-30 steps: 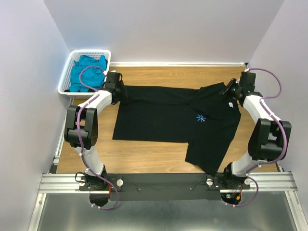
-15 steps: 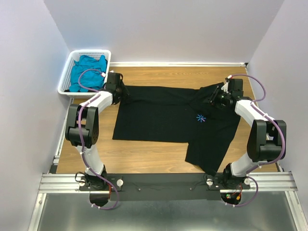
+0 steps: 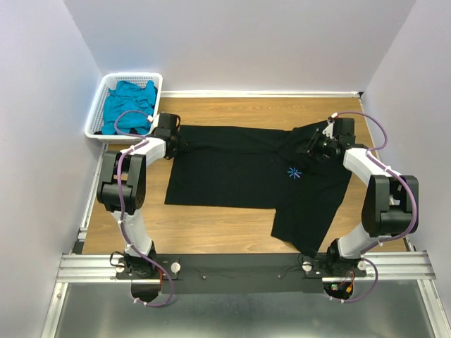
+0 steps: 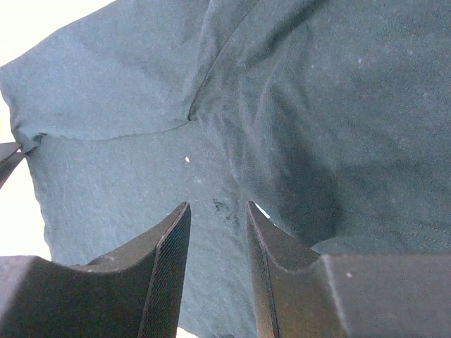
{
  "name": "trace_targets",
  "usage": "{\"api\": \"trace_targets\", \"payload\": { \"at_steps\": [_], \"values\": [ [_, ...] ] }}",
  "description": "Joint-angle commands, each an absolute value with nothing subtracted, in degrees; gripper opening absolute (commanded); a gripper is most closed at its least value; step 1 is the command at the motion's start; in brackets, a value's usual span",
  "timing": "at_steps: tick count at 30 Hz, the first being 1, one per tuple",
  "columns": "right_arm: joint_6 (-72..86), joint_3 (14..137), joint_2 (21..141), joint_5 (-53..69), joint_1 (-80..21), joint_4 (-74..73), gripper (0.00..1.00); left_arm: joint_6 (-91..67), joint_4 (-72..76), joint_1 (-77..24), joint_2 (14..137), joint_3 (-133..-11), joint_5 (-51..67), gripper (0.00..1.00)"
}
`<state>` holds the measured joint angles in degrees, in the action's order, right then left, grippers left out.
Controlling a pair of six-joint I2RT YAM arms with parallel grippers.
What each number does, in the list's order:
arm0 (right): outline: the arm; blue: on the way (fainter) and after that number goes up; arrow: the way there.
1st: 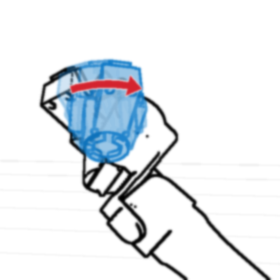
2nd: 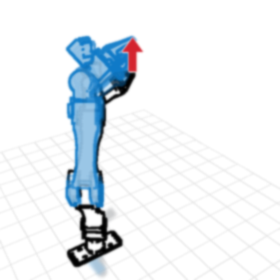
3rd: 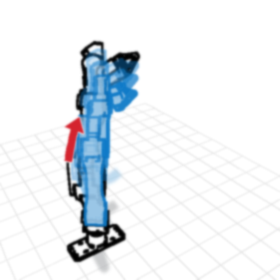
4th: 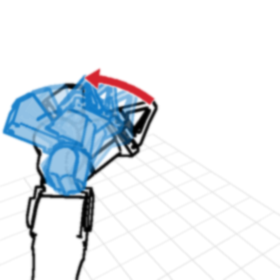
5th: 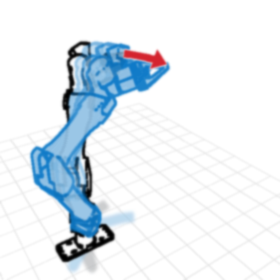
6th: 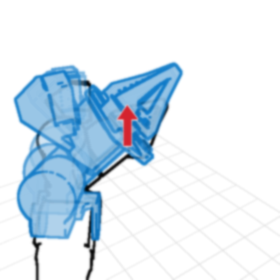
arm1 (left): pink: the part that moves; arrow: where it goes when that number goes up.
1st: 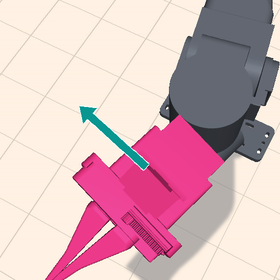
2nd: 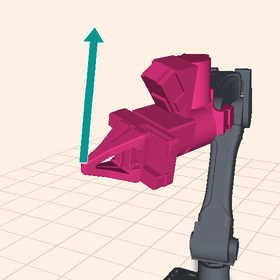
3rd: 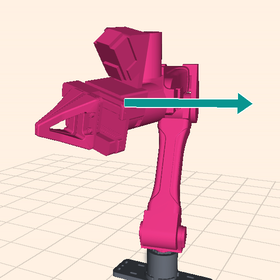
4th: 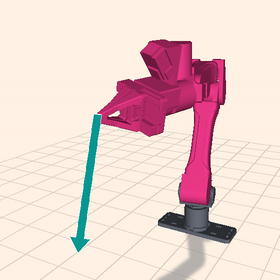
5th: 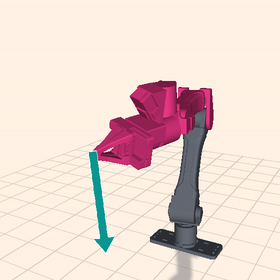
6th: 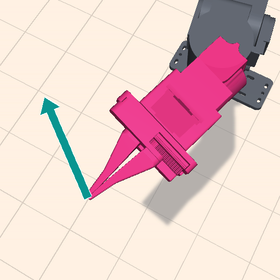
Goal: Fold and stack the t-shirts
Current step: Fold the tshirt
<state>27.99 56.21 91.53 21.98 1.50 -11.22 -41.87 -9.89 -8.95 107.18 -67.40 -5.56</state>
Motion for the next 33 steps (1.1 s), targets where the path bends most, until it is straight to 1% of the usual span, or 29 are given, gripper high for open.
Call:
{"api": "trace_targets", "payload": {
  "at_steps": [1, 9, 11, 13, 15, 16, 17, 18, 25, 33],
  "values": [
    [27.2, 55.1, 91.9, 23.5, 1.1, -10.1, 0.45, -43.2, -8.2, -8.6, 108.5, -66.7, -7.7, 0.50],
    [27.0, 54.6, 92.3, 23.6, 1.1, -10.0, 0.45, -43.2, -8.0, -8.6, 110.3, -67.7, -7.6, 0.48],
    [26.8, 54.6, 92.3, 23.7, 1.1, -9.9, 0.45, -43.2, -8.0, -8.6, 110.2, -67.8, -7.9, 0.40],
    [26.9, 54.6, 92.5, 23.6, 1.1, -10.0, 0.45, -43.1, -8.1, -8.6, 110.0, -67.8, -8.2, 0.37],
    [26.8, 54.4, 92.4, 23.6, 1.1, -10.0, 0.45, -42.9, -8.2, -8.6, 110.0, -67.8, -8.6, 0.31],
    [26.7, 54.3, 92.5, 23.6, 1.1, -10.0, 0.45, -42.5, -8.4, -8.6, 110.0, -67.9, -8.8, 0.25],
    [26.7, 54.3, 92.5, 23.4, 1.1, -10.1, 0.45, -42.4, -8.5, -8.6, 110.0, -67.9, -9.0, 0.23],
    [26.7, 54.3, 92.5, 23.4, 1.1, -10.0, 0.45, -42.2, -9.1, -8.6, 110.1, -68.3, -9.4, 0.16],
    [26.5, 53.7, 92.5, 21.4, 1.1, -10.2, 0.45, -39.8, -12.8, -8.6, 108.5, -69.8, -14.0, 0.15],
    [27.0, 52.8, 91.8, 15.5, 1.1, -10.5, 0.45, -37.8, -14.6, -8.6, 108.5, -69.4, -16.8, 0.15]
  ]
}}
